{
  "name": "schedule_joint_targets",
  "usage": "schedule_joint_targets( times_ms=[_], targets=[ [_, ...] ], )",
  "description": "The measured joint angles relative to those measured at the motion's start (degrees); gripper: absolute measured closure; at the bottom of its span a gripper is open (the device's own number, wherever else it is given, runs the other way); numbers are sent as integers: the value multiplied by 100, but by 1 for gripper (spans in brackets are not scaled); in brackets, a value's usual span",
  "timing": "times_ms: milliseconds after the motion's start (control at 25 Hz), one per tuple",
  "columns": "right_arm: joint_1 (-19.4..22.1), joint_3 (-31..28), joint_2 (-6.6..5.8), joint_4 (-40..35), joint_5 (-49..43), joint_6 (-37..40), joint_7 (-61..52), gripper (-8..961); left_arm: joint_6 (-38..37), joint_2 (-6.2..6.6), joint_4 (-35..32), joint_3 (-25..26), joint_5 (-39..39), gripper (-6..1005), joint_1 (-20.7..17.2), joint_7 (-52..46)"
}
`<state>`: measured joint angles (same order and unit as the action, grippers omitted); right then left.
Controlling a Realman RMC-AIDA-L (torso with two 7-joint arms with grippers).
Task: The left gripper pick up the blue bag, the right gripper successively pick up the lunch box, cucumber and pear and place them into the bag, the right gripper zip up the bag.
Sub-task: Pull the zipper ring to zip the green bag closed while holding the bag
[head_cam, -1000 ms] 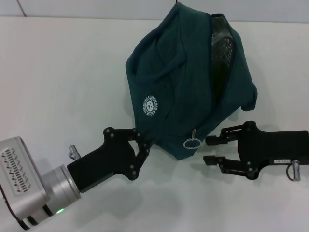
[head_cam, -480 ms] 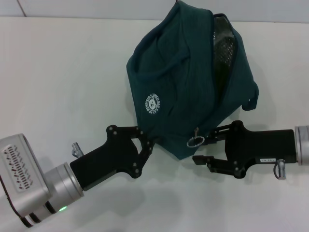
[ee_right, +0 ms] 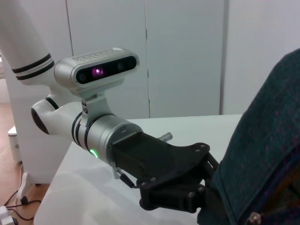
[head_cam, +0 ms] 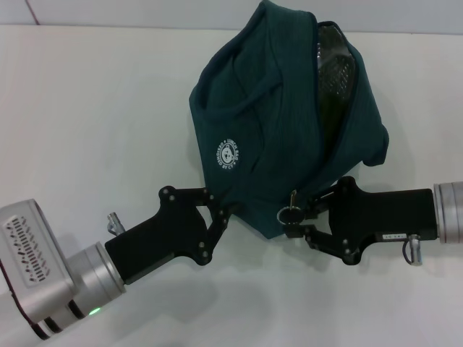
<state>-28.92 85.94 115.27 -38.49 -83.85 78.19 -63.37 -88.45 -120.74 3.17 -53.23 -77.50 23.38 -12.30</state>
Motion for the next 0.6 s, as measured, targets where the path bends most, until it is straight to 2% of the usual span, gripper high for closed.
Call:
schedule_joint_targets(
  times_ms=[280,480,600],
  targets=[
    [46,-15,3,-8,33,24,443,803,10,-2,-1,-3,6,945,-1,6],
    [130,-24,41,-9,146,-1,860,928,8,-2,0,-2,7,945,-24,28],
    [202,-22,56,-9,279,-63,1007,924,16,-2,0,-2,7,945,-25,30]
  ],
)
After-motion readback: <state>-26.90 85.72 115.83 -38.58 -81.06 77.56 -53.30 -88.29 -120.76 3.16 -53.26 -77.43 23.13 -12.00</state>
